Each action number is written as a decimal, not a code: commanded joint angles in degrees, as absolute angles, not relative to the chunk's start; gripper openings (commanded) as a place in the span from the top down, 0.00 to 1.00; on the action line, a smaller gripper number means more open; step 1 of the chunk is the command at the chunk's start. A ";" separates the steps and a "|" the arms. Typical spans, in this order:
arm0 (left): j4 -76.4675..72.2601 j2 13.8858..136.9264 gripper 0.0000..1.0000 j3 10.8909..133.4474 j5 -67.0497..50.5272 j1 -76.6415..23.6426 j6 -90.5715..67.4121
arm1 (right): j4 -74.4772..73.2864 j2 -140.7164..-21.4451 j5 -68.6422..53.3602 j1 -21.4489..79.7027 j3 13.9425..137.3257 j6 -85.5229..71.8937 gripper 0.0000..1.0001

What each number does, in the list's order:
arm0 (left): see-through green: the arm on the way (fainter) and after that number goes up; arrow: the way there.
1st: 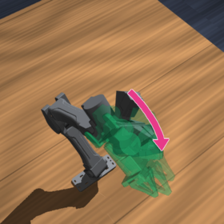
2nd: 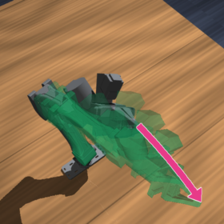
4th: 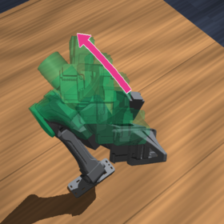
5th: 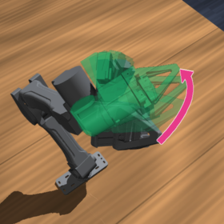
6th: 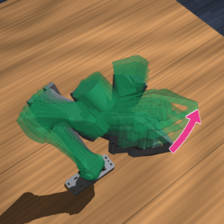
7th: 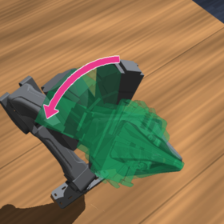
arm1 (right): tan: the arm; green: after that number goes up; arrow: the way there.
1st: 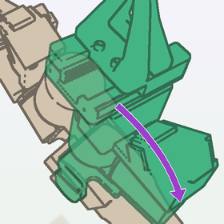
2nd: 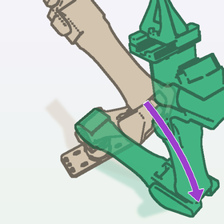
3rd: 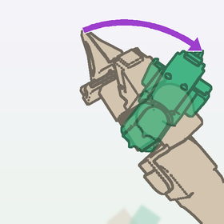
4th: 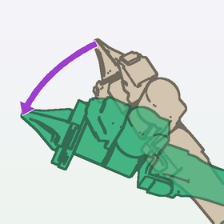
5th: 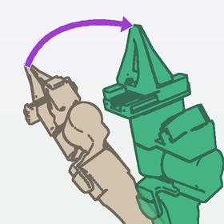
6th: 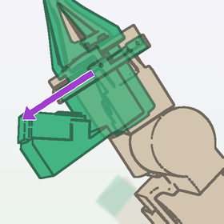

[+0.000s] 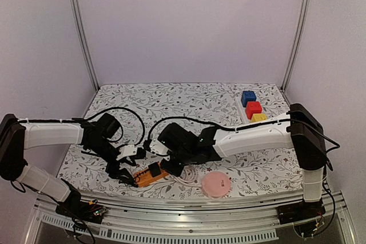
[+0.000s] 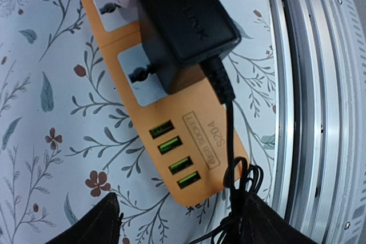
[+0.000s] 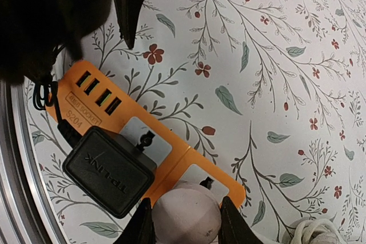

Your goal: Insert the plug

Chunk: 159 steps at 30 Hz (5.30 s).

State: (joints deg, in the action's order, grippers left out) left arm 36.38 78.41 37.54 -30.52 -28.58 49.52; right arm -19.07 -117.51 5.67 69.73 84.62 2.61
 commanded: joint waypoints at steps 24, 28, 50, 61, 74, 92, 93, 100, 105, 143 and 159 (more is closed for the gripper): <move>37.76 79.27 0.27 38.50 -31.49 -27.95 50.25 | -31.69 -132.32 7.29 66.47 86.06 -8.12 1.00; 37.77 79.47 0.28 38.62 -31.47 -27.95 50.22 | -26.92 -129.80 6.83 67.27 79.79 -8.29 1.00; 34.14 81.69 0.23 38.59 -30.05 -31.94 47.77 | -1.74 -120.13 10.01 69.93 59.24 -9.27 1.00; 32.31 82.54 0.28 37.86 -29.20 -33.15 47.18 | -2.79 -119.58 13.51 69.91 56.86 -1.30 1.00; 36.14 83.73 0.28 39.46 -31.58 -34.63 48.43 | -3.11 -121.26 12.95 68.53 53.23 0.26 1.00; 38.37 81.38 0.28 40.32 -31.38 -33.97 50.37 | -16.30 -131.44 8.62 69.97 56.68 -2.75 1.00; 38.55 81.46 0.28 40.43 -31.36 -33.74 50.42 | -16.57 -131.95 8.79 69.98 56.81 -2.88 1.00; 38.76 81.57 0.27 40.78 -31.38 -33.23 50.57 | -19.94 -128.26 10.68 69.11 57.11 -2.82 0.85; 39.08 81.46 0.27 40.95 -31.29 -33.22 50.42 | -27.56 -122.85 14.57 69.13 64.32 -0.64 0.64; 38.94 80.31 0.27 40.58 -31.29 -32.86 50.68 | -19.09 -105.77 -6.22 60.86 69.46 -10.96 0.60; 40.78 85.61 0.27 58.63 -34.25 -36.68 36.69 | -17.31 -108.88 -9.48 60.74 71.98 -12.20 0.61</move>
State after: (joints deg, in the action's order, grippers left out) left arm 41.98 82.11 49.56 -32.36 -33.45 46.00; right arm -17.89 -107.24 -7.70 60.69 70.15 -10.35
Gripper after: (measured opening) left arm 0.729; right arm 0.396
